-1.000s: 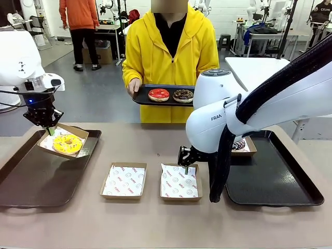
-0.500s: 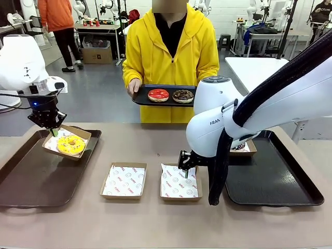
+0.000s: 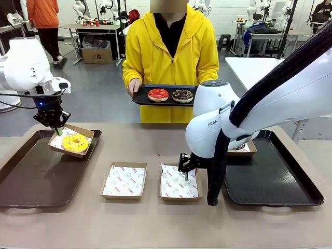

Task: Individually package the donuts and arrange them on the tray.
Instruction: Place the picked Paper togo box on the Handle tray while simultaneously picking up another Paper togo box from the table with the other hand.

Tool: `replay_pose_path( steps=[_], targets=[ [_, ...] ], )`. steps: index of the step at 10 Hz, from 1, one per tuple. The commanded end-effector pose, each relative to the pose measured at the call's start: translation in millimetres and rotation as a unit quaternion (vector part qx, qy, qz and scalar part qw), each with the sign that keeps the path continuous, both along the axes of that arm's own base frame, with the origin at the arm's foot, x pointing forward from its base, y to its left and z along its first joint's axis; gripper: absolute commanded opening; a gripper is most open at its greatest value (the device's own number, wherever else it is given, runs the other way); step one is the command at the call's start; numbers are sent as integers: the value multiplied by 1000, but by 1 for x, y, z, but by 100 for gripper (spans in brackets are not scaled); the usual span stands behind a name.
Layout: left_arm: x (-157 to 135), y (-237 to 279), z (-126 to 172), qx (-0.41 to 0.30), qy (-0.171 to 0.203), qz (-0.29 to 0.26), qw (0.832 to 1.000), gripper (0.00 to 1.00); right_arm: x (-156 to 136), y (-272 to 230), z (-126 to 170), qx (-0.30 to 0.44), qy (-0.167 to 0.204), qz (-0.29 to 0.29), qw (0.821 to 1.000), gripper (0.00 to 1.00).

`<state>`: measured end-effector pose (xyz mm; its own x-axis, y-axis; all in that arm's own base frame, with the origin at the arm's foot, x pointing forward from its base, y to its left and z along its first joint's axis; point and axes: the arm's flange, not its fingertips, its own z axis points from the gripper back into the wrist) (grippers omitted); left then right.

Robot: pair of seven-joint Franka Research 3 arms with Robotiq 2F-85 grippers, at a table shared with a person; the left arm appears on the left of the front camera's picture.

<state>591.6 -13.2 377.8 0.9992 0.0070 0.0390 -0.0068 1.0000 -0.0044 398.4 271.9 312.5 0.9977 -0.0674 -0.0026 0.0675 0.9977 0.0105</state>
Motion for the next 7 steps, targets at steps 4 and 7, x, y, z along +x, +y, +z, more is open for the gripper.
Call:
replay_pose_path(
  steps=[4,7],
  targets=[
    [11,-4,0,-9,11,8,1000,1,7,4,-2,19,8,3,1000,100],
    [12,-5,-2,-9,10,8,1000,1,6,4,-2,20,5,3,1000,100]
  ],
)
